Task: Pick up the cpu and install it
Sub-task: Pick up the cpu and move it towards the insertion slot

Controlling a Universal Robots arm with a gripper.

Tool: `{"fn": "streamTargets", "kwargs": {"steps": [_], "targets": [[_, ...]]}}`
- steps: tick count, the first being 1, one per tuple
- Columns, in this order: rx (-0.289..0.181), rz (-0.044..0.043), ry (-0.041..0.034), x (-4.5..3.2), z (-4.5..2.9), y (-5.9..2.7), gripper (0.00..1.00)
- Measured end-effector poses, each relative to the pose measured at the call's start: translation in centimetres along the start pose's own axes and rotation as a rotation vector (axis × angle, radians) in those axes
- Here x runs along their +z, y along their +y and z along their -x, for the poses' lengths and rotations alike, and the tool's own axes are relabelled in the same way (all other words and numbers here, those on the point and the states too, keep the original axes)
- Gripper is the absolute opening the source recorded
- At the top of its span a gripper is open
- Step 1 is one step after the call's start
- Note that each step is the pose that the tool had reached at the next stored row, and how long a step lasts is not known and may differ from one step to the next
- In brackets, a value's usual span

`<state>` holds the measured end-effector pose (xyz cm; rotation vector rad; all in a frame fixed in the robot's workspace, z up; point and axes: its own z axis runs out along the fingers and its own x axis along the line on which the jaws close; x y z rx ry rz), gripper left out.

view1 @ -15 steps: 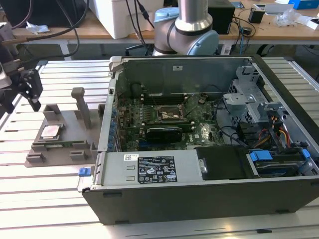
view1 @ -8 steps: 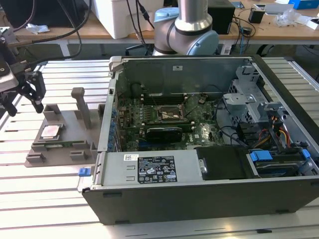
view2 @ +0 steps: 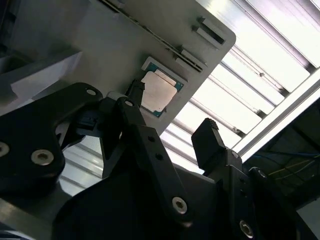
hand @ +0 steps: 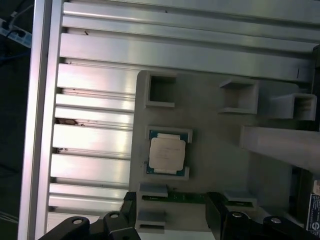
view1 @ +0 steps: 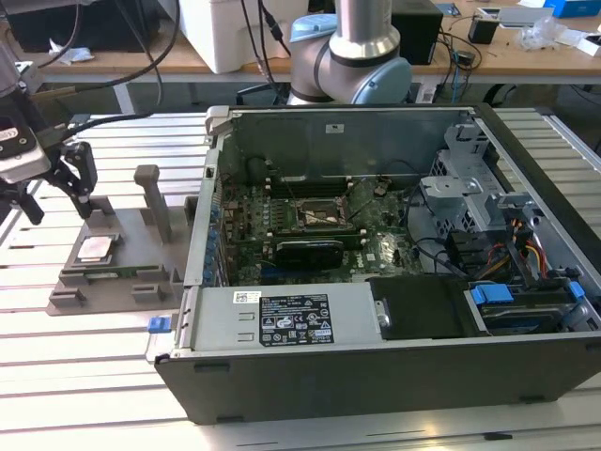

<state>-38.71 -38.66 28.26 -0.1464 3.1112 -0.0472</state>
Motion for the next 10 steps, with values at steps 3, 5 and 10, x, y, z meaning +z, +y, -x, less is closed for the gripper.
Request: {"fn": "streamTargets", "kwargs": {"steps": [3,5,10], "targets": [[0.0,0.0,0.0002,0.51,0.06,0.01,0.66],[0.0,0.0,0.0003,1.03,0.09,0.02,0.66],[0.0,0.0,0.0004,2.07,0.15,0.05,0.66]]}}
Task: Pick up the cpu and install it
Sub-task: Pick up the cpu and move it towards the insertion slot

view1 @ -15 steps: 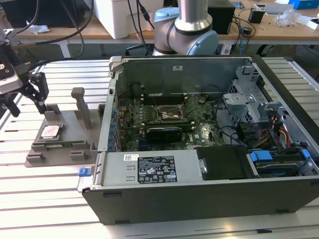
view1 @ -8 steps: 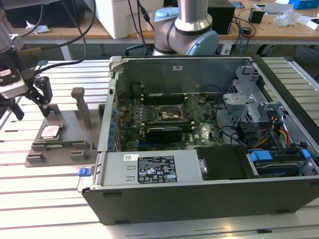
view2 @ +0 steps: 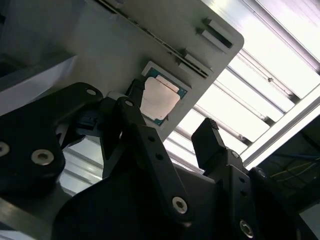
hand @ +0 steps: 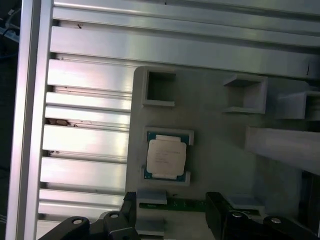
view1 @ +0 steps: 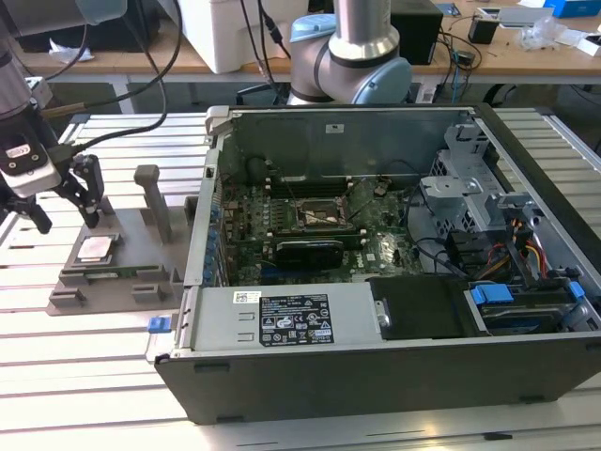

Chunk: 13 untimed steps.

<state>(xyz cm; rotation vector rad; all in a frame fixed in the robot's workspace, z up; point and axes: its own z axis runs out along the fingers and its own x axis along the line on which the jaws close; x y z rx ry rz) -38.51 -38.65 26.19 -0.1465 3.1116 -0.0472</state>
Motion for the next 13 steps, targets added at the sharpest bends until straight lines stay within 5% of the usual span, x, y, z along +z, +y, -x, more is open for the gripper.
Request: {"fn": "streamTargets", "kwargs": {"steps": [5,13], "targets": [[-0.001,-0.0014,0.0003,1.9,0.26,0.22,0.66],[-0.014,-0.0018,0.0001,3.78,0.4,1.42,0.66]]}}
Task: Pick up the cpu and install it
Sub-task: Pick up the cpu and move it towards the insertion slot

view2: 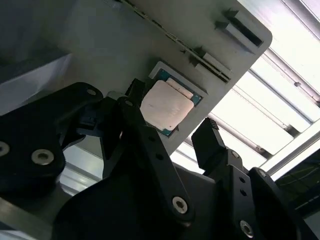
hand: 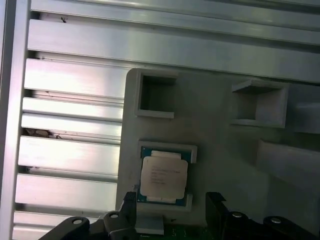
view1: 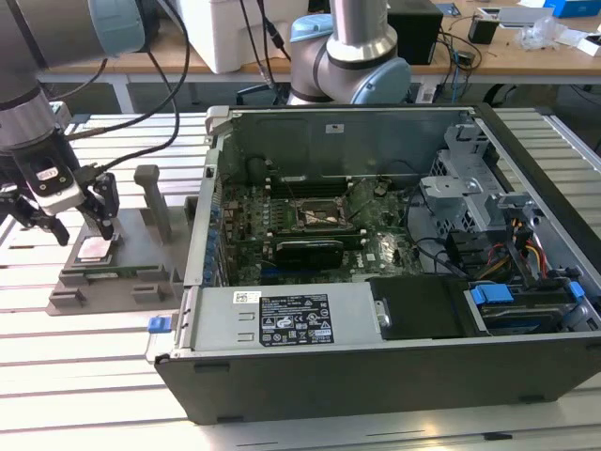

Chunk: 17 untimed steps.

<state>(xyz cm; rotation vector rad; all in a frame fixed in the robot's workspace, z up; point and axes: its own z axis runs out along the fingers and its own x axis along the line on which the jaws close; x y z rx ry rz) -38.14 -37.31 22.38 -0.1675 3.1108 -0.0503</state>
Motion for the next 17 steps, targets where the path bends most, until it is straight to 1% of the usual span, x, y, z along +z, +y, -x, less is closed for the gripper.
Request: {"fn": "streamTargets", "kwargs": {"steps": [2,5,11,12,17], "targets": [[-0.004,0.0001,-0.0003,0.46,0.02,0.23,0.66],[-0.005,0.0001,-0.0002,1.45,-0.12,0.56,0.66],[-0.005,0.0001,-0.0002,2.58,-0.26,0.65,0.66],[-0.005,0.0001,-0.0002,2.87,-0.27,0.66,0.66],[-0.005,0.0011,-0.0005,3.13,-0.28,0.76,0.66]]}}
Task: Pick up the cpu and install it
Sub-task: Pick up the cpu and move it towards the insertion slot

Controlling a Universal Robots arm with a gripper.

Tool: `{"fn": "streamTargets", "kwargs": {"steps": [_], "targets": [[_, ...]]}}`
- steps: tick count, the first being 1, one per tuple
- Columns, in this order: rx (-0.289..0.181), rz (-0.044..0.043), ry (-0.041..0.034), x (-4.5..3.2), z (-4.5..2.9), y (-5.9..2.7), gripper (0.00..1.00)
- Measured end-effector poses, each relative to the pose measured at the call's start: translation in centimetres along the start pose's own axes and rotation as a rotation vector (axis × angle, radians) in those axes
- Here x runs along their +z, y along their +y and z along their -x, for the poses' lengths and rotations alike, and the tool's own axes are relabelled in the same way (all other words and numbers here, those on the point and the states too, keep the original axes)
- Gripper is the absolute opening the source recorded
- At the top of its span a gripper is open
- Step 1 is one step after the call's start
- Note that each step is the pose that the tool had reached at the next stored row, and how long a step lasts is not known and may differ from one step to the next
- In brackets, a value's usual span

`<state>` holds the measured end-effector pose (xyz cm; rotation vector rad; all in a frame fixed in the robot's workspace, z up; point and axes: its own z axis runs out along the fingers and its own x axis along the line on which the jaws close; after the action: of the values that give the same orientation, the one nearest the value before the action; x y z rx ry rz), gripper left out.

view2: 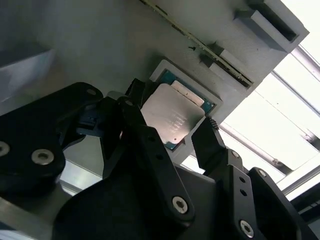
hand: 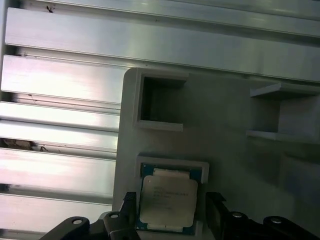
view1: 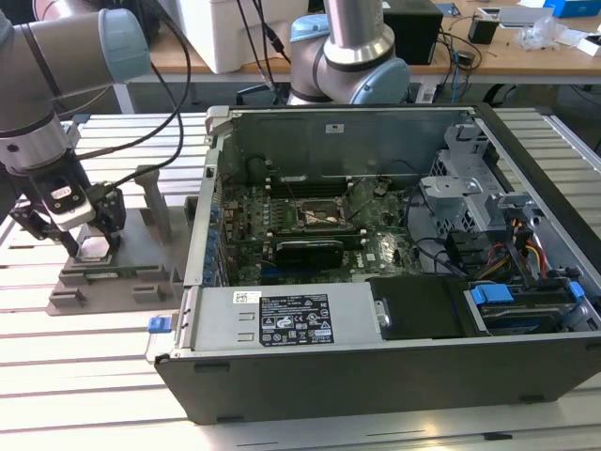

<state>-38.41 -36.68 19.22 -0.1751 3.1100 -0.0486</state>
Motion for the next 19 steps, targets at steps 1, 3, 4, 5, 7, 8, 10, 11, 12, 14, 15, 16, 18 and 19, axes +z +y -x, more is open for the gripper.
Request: {"fn": "streamTargets", "kwargs": {"steps": [1,3,4,5,7,8,10,11,12,14,15,16,18,19], "targets": [[0.0,0.0004,-0.0001,0.03,0.0,0.05,0.66],[0.0,0.0015,0.0002,0.07,-0.06,0.16,0.66],[0.0,0.0025,0.0,0.09,-0.08,0.2,0.66],[0.0,0.0035,-0.0002,0.1,-0.1,0.25,0.66],[0.0,0.0072,-0.0009,0.14,-0.13,0.47,0.66],[0.0,0.0074,-0.0007,0.16,-0.15,0.48,0.66],[0.0,0.008,-0.0008,0.2,-0.26,0.51,0.66],[0.0,0.0082,-0.0008,0.23,-0.3,0.51,0.66],[0.0,0.0086,-0.0009,0.26,-0.34,0.52,0.66],[0.0,0.0097,-0.001,0.3,-0.39,0.54,0.66],[0.0,0.0101,-0.001,0.34,-0.42,0.55,0.66],[0.0,0.01,-0.0008,0.38,-0.43,0.55,0.66],[0.001,0.0098,-0.0003,0.52,-0.44,0.55,0.66],[0.003,0.0098,-0.0004,0.57,-0.44,0.55,0.66]]}}
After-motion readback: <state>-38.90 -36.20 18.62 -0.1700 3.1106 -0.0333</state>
